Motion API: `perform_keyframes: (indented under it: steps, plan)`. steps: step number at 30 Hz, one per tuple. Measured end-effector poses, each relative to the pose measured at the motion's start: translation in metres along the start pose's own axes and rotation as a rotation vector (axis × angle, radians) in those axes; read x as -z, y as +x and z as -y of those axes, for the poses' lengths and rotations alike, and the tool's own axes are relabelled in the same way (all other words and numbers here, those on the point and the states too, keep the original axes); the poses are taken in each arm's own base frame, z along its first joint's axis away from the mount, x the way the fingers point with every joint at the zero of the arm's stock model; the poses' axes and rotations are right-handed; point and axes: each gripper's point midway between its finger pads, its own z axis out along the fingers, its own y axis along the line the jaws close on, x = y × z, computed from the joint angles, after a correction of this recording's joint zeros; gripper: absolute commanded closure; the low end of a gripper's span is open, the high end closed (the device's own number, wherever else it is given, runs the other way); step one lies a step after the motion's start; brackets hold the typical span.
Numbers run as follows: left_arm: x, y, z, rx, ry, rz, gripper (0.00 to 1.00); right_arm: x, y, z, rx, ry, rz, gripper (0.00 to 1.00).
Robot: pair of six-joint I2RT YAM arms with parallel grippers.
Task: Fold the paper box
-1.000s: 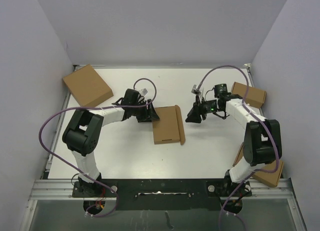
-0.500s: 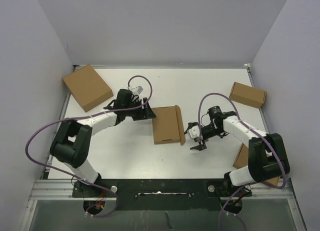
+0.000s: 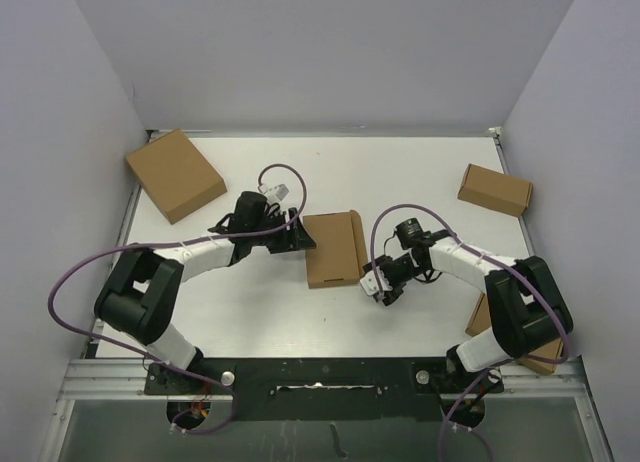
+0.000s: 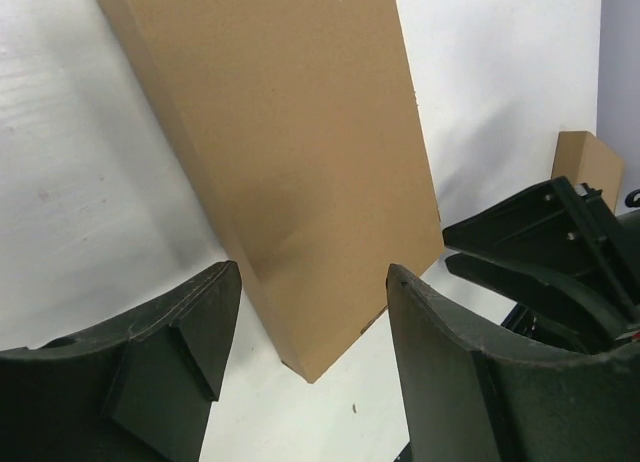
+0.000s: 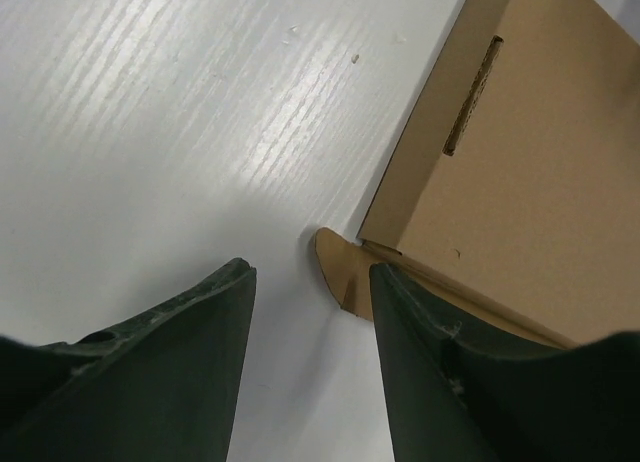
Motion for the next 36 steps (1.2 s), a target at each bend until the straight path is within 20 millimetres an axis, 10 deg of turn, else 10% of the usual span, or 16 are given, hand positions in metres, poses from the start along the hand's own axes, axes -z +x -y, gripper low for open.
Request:
perform_keyframes:
  steps: [24,36]
  plan:
    - [-0.034,0.006,-0.018,-0.027,-0.046,-0.099,0.49,-0.013,0.018,0.020,-0.055,0.043,-0.114,0.93]
    - [-0.038,0.013,-0.027,-0.035,-0.053,-0.151,0.54,-0.012,0.013,0.024,-0.156,0.067,-0.094,0.98]
